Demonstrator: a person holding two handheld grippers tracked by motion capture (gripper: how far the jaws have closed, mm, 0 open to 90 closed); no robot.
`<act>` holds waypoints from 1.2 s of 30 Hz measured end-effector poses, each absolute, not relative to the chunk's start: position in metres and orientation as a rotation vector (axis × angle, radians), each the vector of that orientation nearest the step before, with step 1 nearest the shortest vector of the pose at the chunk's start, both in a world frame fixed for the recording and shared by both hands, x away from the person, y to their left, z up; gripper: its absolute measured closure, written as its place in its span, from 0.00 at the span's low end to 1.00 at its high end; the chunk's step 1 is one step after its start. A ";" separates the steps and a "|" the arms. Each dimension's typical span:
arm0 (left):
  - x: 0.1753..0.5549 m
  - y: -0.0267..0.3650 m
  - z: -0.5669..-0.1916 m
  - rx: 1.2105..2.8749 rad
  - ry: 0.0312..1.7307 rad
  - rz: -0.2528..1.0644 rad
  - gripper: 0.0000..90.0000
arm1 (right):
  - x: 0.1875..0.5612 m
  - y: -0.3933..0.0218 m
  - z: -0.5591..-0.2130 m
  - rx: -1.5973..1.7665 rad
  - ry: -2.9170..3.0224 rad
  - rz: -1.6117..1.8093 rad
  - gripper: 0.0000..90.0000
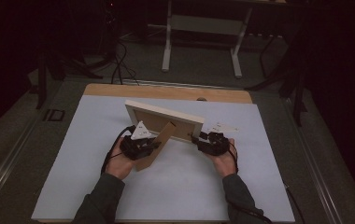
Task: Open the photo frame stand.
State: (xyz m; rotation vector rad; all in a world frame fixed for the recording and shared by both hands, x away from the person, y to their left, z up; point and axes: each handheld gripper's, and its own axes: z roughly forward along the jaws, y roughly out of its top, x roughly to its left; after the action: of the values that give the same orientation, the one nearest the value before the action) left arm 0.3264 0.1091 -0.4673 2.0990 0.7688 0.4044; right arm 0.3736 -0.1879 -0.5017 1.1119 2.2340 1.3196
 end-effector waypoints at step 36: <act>0.309 0.115 -0.478 2.057 0.797 0.425 0.85 | 0.358 -0.188 -0.508 1.083 2.243 1.276 0.61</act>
State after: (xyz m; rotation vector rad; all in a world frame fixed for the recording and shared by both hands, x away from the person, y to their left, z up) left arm 0.3093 0.1152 -0.4781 2.0567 0.7970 0.4254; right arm 0.3579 -0.1884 -0.5075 1.0835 2.2428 1.2758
